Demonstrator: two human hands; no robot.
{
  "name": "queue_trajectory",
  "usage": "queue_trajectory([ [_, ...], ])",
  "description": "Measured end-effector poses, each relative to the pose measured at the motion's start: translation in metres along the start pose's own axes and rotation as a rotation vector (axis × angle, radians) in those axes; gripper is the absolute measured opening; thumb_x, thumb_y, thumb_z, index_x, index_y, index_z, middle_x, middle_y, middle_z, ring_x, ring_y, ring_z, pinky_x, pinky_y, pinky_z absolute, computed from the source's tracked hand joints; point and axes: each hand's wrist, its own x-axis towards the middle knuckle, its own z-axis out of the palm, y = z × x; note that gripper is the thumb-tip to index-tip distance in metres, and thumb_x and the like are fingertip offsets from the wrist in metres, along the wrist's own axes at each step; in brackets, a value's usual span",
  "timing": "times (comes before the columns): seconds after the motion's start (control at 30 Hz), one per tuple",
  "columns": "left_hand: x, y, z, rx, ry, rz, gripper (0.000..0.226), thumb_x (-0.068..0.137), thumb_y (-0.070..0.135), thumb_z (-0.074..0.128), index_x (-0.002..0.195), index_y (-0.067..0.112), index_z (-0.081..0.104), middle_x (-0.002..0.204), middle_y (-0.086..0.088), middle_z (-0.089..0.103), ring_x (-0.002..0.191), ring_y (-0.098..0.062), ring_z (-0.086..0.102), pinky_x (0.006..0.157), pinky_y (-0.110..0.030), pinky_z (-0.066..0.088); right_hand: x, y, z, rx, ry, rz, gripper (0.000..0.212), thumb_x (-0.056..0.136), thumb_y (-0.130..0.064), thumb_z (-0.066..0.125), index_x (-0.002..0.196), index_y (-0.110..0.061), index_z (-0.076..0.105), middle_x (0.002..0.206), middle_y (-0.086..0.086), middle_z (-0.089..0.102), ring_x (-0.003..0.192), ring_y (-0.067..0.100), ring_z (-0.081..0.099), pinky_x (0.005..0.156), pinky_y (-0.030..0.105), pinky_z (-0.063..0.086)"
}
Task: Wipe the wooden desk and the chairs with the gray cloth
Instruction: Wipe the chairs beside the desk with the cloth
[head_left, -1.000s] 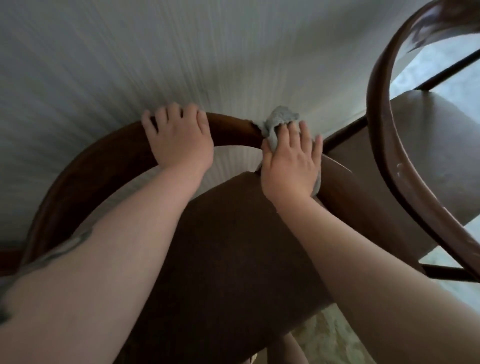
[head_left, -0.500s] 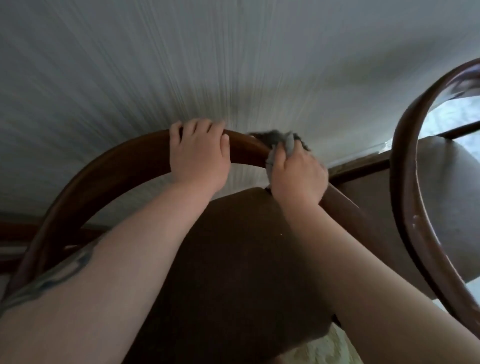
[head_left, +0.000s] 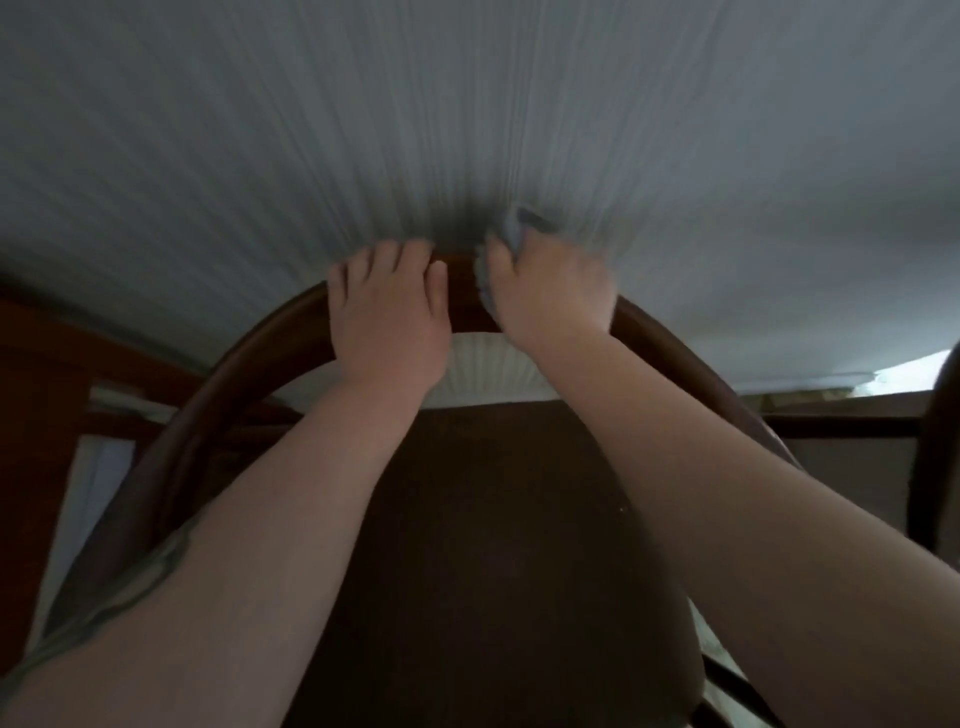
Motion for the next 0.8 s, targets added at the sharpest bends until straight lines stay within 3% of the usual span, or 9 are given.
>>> queue_trajectory([
  [0.1, -0.003, -0.017, -0.006, -0.036, -0.009, -0.016, 0.034, 0.103, 0.029, 0.029, 0.127, 0.017, 0.05, 0.123, -0.007, 0.056, 0.117, -0.028, 0.046, 0.101, -0.038, 0.028, 0.018, -0.034, 0.001, 0.054, -0.095, -0.206, 0.043, 0.1, -0.05, 0.028, 0.097, -0.019, 0.058, 0.075, 0.0, 0.048, 0.072, 0.022, 0.05, 0.06, 0.031, 0.031],
  [0.23, -0.009, -0.046, -0.018, -0.142, -0.069, -0.13, 0.04, 0.104, 0.034, 0.022, 0.133, 0.024, 0.048, 0.127, -0.002, 0.055, 0.12, -0.024, 0.047, 0.106, -0.042, 0.03, 0.04, 0.008, -0.011, 0.407, -0.362, -0.028, 0.043, 0.097, -0.044, 0.042, 0.083, -0.008, 0.059, 0.083, 0.015, 0.059, 0.079, 0.027, 0.055, 0.069, 0.037, 0.038],
  [0.3, -0.013, -0.064, -0.022, -0.185, -0.084, -0.224, 0.04, 0.104, 0.036, 0.02, 0.125, 0.024, 0.052, 0.118, -0.001, 0.057, 0.115, -0.023, 0.049, 0.104, -0.042, 0.031, 0.043, 0.003, -0.012, 0.338, -0.42, 0.004, 0.042, 0.097, -0.04, 0.042, 0.077, -0.007, 0.056, 0.075, 0.014, 0.056, 0.075, 0.027, 0.052, 0.065, 0.036, 0.036],
  [0.43, -0.031, -0.085, -0.022, -0.183, -0.027, -0.326, 0.04, 0.104, 0.037, 0.019, 0.124, 0.025, 0.052, 0.116, -0.001, 0.057, 0.113, -0.023, 0.049, 0.1, -0.041, 0.029, 0.045, -0.074, 0.007, 0.023, -0.359, -0.284, 0.043, 0.098, -0.043, 0.033, 0.071, -0.011, 0.044, 0.071, 0.006, 0.044, 0.078, 0.025, 0.048, 0.062, 0.033, 0.033],
  [0.53, -0.034, -0.092, -0.021, -0.182, -0.019, -0.339, 0.039, 0.104, 0.039, 0.02, 0.124, 0.024, 0.05, 0.119, -0.001, 0.057, 0.115, -0.024, 0.048, 0.098, -0.041, 0.03, 0.035, -0.098, 0.016, -0.025, -0.315, -0.473, 0.048, 0.1, -0.05, 0.029, 0.073, -0.015, 0.049, 0.072, 0.001, 0.049, 0.073, 0.021, 0.05, 0.061, 0.032, 0.033],
  [0.6, -0.033, -0.097, -0.02, -0.188, -0.037, -0.341, 0.041, 0.103, 0.042, 0.019, 0.123, 0.025, 0.05, 0.117, -0.001, 0.057, 0.114, -0.023, 0.049, 0.096, -0.04, 0.03, 0.039, -0.076, 0.012, 0.03, -0.332, -0.43, 0.048, 0.101, -0.051, 0.029, 0.069, -0.019, 0.047, 0.067, 0.001, 0.049, 0.068, 0.021, 0.051, 0.062, 0.032, 0.032],
  [0.67, -0.031, -0.098, -0.02, -0.181, -0.056, -0.339, 0.04, 0.103, 0.044, 0.019, 0.119, 0.026, 0.05, 0.111, 0.001, 0.056, 0.11, -0.022, 0.05, 0.093, -0.039, 0.031, 0.046, -0.052, 0.001, 0.069, -0.378, -0.294, 0.047, 0.102, -0.044, 0.033, 0.078, -0.01, 0.055, 0.08, 0.011, 0.058, 0.08, 0.029, 0.054, 0.069, 0.034, 0.034],
  [0.73, -0.029, -0.098, -0.02, -0.169, -0.06, -0.339, 0.039, 0.102, 0.044, 0.018, 0.116, 0.026, 0.05, 0.11, 0.002, 0.055, 0.109, -0.021, 0.05, 0.093, -0.039, 0.03, 0.052, -0.054, -0.006, 0.006, -0.436, -0.191, 0.042, 0.102, -0.037, 0.035, 0.098, -0.002, 0.059, 0.107, 0.023, 0.06, 0.091, 0.032, 0.053, 0.076, 0.036, 0.036],
  [0.8, -0.027, -0.097, -0.019, -0.18, -0.065, -0.354, 0.039, 0.103, 0.044, 0.019, 0.116, 0.025, 0.051, 0.112, 0.002, 0.055, 0.111, -0.022, 0.048, 0.094, -0.04, 0.029, 0.052, -0.082, 0.0, -0.075, -0.456, -0.234, 0.041, 0.101, -0.036, 0.034, 0.11, -0.004, 0.059, 0.121, 0.024, 0.056, 0.103, 0.035, 0.053, 0.079, 0.037, 0.036],
])
